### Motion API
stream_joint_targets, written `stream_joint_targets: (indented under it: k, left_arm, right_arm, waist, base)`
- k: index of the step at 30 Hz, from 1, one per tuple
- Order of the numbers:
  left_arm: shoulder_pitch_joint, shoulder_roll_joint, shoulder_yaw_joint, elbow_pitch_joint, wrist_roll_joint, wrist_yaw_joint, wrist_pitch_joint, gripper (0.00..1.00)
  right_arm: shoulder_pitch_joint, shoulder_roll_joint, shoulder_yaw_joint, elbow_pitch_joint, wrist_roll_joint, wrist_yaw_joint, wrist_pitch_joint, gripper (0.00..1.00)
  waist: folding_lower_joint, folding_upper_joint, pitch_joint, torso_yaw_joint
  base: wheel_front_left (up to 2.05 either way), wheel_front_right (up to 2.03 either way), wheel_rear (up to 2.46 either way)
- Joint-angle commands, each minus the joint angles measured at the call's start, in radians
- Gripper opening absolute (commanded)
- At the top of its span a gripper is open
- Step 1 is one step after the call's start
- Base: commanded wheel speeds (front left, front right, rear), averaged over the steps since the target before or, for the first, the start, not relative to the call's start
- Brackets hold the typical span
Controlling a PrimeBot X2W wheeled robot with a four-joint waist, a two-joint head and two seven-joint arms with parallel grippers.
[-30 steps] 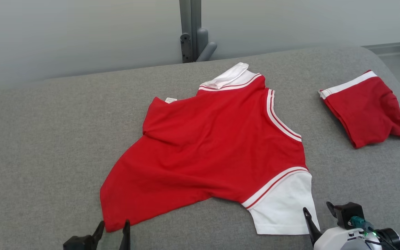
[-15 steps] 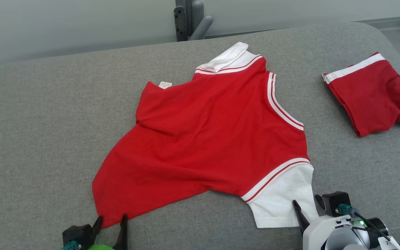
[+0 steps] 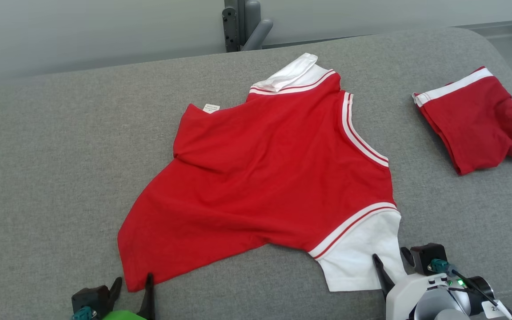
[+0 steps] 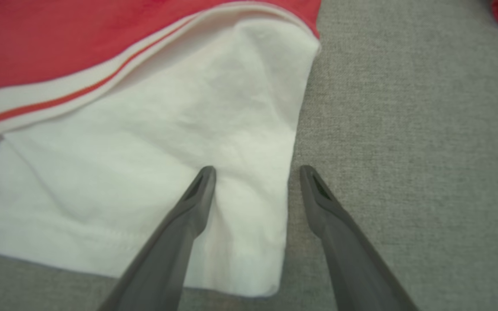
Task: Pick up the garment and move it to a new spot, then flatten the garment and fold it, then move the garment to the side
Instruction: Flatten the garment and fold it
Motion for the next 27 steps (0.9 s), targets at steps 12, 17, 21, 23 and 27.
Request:
stream_joint_targets:
  k: [12,17,21,23,27]
  left_arm:
    - [-0.026,-0.011,-0.031,-0.072,-0.159,-0.065,0.098,0.0]
    - [-0.045,0.035,-0.007,-0.352,-0.259,-0.072,0.183,0.0]
    - [-0.086,0.069,0.036,-0.606,-0.353,-0.057,0.297,0.0]
    - [-0.136,0.083,0.06,-0.716,-0.392,-0.037,0.357,0.0]
    - [-0.318,0.122,0.098,-0.845,-0.456,0.009,0.472,0.0]
  right_arm:
    - [-0.057,0.019,0.008,-0.101,0.223,0.0,-0.007,0.0]
    - [-0.089,-0.036,-0.026,-0.392,0.419,0.0,0.043,0.0]
    - [-0.155,-0.069,-0.103,-0.602,0.528,0.0,0.107,0.0]
    - [-0.21,-0.082,-0.152,-0.674,0.559,0.0,0.138,0.0]
    - [-0.37,-0.098,-0.225,-0.742,0.56,0.0,0.196,0.0]
  waist:
    - [0.0,0.0041,0.003,-0.009]
    - [0.0,0.0041,0.012,-0.017]
    - [0.0,0.0041,0.048,-0.025]
    - [0.0,0.0041,0.083,-0.028]
    - [0.0,0.0041,0.168,-0.021]
  base:
    - [0.0,0.0,0.0]
    - [0.0,0.0,0.0]
    - [0.0,0.0,0.0]
    - [0.0,0.0,0.0]
    - [0.0,0.0,0.0]
